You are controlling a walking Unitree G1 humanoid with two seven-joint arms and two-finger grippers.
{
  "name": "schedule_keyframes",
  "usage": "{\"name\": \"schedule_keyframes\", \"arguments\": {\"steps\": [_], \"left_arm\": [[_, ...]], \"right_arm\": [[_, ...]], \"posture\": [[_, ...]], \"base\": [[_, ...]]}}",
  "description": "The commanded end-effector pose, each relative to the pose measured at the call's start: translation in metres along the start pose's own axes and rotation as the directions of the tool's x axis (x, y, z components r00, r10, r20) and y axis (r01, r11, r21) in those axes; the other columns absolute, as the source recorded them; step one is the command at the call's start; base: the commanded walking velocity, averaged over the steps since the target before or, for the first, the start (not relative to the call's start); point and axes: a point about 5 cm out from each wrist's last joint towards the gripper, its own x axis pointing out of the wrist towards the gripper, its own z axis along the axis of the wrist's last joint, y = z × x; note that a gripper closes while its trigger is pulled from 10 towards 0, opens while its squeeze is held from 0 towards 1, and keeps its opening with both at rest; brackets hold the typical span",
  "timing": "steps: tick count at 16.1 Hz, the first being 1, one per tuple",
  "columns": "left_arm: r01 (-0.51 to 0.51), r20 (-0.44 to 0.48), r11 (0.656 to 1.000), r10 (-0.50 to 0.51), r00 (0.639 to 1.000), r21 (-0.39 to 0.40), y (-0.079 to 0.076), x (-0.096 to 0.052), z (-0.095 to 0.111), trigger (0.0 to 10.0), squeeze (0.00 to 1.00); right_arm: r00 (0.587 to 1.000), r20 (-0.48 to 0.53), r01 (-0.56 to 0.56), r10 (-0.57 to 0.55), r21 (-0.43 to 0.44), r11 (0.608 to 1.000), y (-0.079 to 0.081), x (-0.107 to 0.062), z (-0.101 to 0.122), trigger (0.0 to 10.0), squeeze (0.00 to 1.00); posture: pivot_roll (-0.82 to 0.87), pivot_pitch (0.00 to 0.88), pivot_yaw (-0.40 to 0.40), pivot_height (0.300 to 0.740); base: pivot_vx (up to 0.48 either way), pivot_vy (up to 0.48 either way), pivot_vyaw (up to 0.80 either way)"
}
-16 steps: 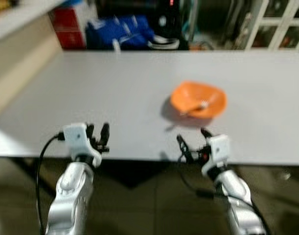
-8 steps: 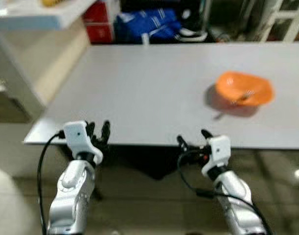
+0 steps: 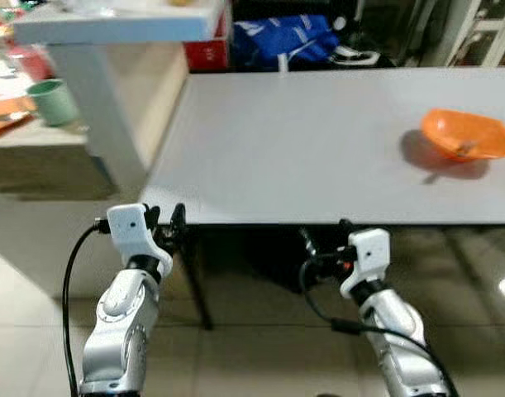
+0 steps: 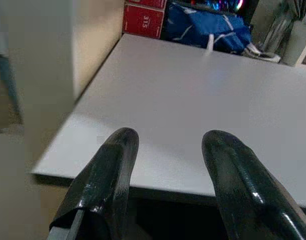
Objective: Setting the table
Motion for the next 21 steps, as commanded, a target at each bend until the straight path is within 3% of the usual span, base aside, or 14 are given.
{"name": "schedule_keyframes", "arguments": {"steps": [1,5,13,14,21], "left_arm": [[0.024,-0.011,1.000,-0.024,1.000,-0.007,-0.004,0.001,-0.001,10.0,0.00],[-0.010,-0.006,1.000,0.010,1.000,0.014,0.006,0.004,0.002,10.0,0.00],[-0.022,-0.011,0.999,0.023,1.000,0.030,0.010,0.003,0.004,10.0,0.00],[-0.015,-0.002,1.000,0.015,1.000,0.002,0.010,0.003,0.006,10.0,0.00],[0.006,0.009,0.999,-0.007,1.000,0.049,0.009,0.000,0.007,10.0,0.00]], "right_arm": [[0.999,-0.005,0.035,-0.034,0.009,0.999,-0.009,-0.003,0.001,10.0,0.00],[1.000,-0.008,0.027,-0.026,0.014,1.000,-0.007,-0.002,0.000,10.0,0.00],[1.000,-0.011,0.013,-0.012,0.027,1.000,-0.001,0.003,-0.002,10.0,0.00],[1.000,-0.010,0.010,-0.010,0.029,1.000,0.000,0.003,-0.002,10.0,0.00],[1.000,0.029,0.005,-0.005,0.011,1.000,0.001,0.006,0.003,10.0,0.00]], "posture": [[-0.19,0.000,0.077,0.740],[-0.18,0.000,0.075,0.740],[-0.16,0.000,0.079,0.740],[-0.15,0.000,0.078,0.740],[-0.14,0.000,0.073,0.740]], "base": [[0.000,0.480,0.00],[0.000,0.480,0.00],[0.000,0.480,0.00],[0.000,0.480,0.00],[0.000,0.480,0.00]]}}
